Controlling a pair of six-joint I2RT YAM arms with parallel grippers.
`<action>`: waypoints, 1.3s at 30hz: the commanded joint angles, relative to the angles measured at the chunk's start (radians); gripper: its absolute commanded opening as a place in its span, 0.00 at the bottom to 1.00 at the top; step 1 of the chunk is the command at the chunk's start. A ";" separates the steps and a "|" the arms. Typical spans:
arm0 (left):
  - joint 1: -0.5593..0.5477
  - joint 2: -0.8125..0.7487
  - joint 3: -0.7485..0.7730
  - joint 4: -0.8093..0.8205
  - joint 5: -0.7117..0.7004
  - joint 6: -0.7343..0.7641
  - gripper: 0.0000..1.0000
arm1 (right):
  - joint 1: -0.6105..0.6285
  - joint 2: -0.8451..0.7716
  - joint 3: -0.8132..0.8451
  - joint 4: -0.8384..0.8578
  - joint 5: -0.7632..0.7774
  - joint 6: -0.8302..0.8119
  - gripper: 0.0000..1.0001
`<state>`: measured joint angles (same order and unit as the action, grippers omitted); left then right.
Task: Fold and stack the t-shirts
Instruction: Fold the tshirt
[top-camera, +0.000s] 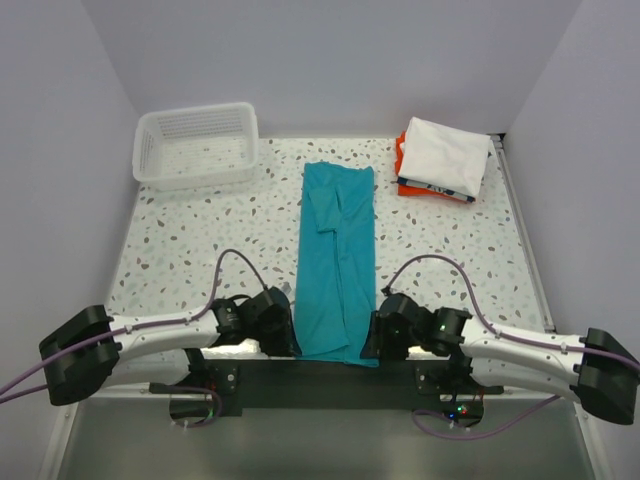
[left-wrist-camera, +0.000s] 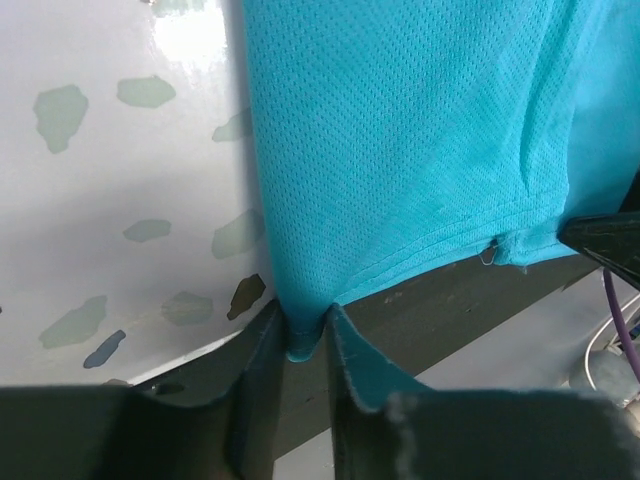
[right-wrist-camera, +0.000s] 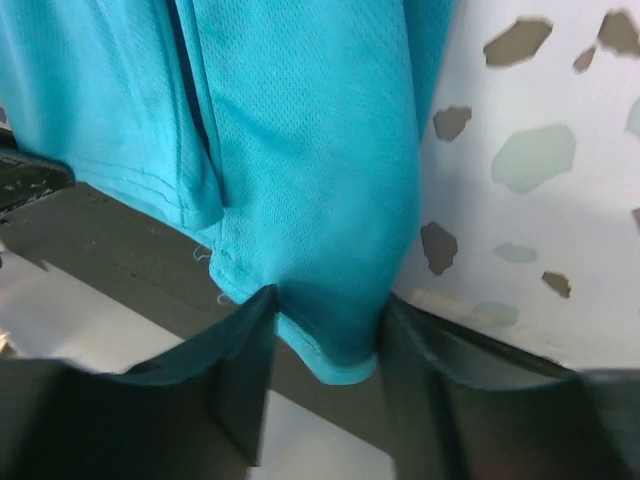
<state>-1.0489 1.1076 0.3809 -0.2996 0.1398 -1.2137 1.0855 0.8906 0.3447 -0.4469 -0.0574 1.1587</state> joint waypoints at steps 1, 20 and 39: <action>-0.005 0.021 0.000 0.059 0.015 -0.001 0.23 | 0.001 -0.008 -0.016 -0.001 -0.039 0.009 0.44; -0.003 -0.014 0.142 -0.024 -0.066 0.055 0.00 | 0.001 -0.047 0.111 -0.001 0.054 -0.094 0.00; 0.297 0.211 0.487 -0.030 -0.036 0.312 0.00 | -0.327 0.206 0.425 0.093 0.067 -0.382 0.00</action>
<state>-0.7990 1.2892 0.7940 -0.3386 0.0971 -0.9726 0.7963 1.0790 0.6949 -0.4015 0.0277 0.8440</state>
